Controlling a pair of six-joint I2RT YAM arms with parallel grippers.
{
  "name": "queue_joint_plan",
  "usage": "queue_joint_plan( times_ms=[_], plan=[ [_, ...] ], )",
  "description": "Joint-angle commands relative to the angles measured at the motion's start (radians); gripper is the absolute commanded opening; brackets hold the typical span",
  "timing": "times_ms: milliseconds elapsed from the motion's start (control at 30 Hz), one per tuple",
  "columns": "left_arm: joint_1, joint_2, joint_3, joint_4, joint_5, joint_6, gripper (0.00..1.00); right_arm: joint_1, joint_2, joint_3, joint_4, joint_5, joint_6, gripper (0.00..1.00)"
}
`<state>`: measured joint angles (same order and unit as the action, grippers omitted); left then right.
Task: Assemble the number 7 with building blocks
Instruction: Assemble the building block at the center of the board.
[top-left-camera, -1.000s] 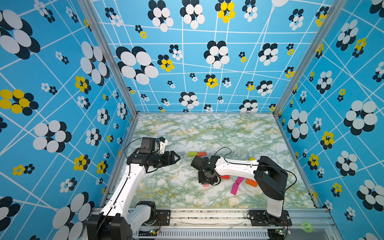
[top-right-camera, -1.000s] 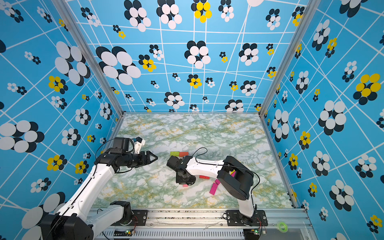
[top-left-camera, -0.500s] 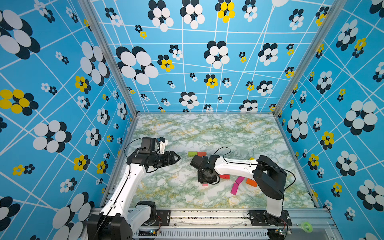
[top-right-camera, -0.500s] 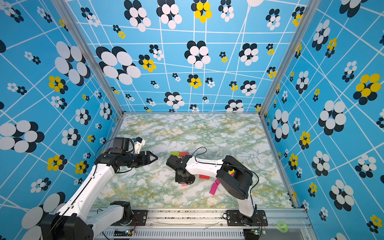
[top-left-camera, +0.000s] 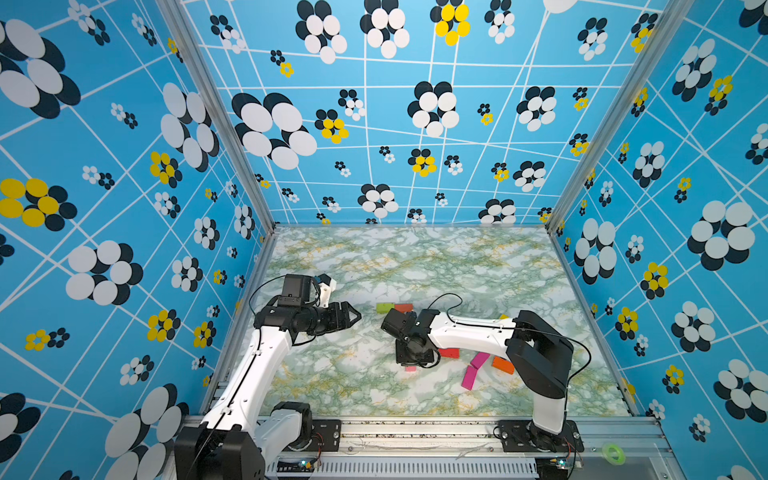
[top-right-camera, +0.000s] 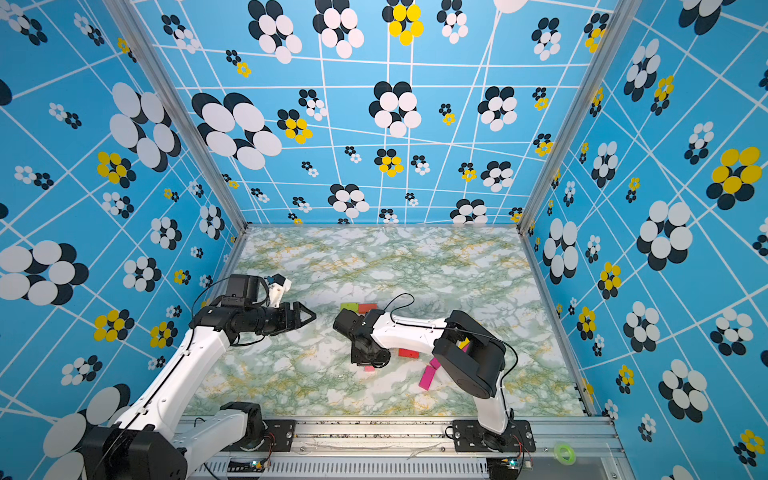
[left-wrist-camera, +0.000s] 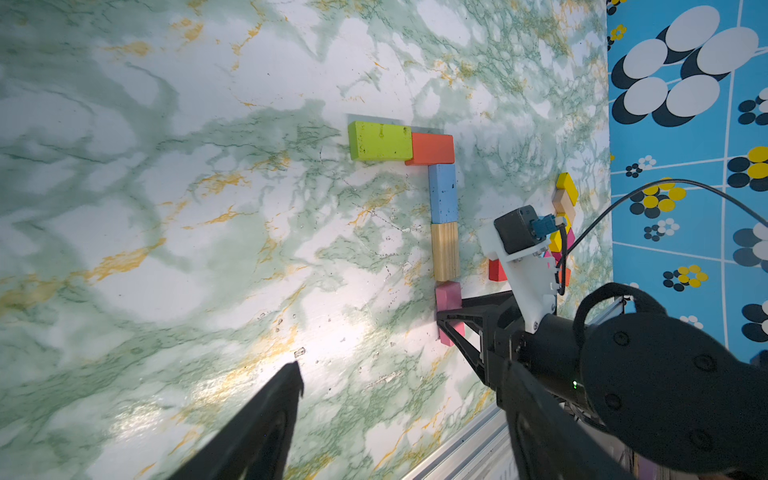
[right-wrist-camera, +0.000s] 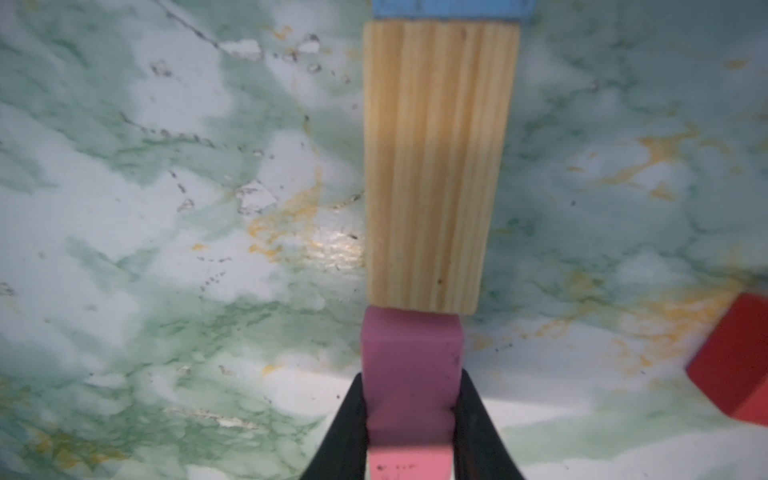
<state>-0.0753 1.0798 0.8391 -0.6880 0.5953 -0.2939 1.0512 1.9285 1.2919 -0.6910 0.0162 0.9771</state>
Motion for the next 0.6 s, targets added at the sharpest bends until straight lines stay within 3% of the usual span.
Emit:
queue_joint_plan(
  times_ms=[0,200,400,567],
  plan=[
    [0.0,0.006,-0.009,-0.01,0.014,0.019,0.79,-0.011,0.036,0.005,-0.004,0.022,0.003,0.24],
    [0.0,0.006,-0.008,-0.01,0.017,0.019,0.79,-0.012,0.041,0.003,-0.001,0.025,0.004,0.31],
    [0.0,0.005,-0.009,-0.01,0.017,0.019,0.79,-0.012,0.037,0.004,-0.001,0.027,0.002,0.57],
    [0.0,0.006,-0.009,-0.01,0.016,0.019,0.79,-0.011,0.006,-0.006,0.001,0.027,0.009,0.64]
  ],
)
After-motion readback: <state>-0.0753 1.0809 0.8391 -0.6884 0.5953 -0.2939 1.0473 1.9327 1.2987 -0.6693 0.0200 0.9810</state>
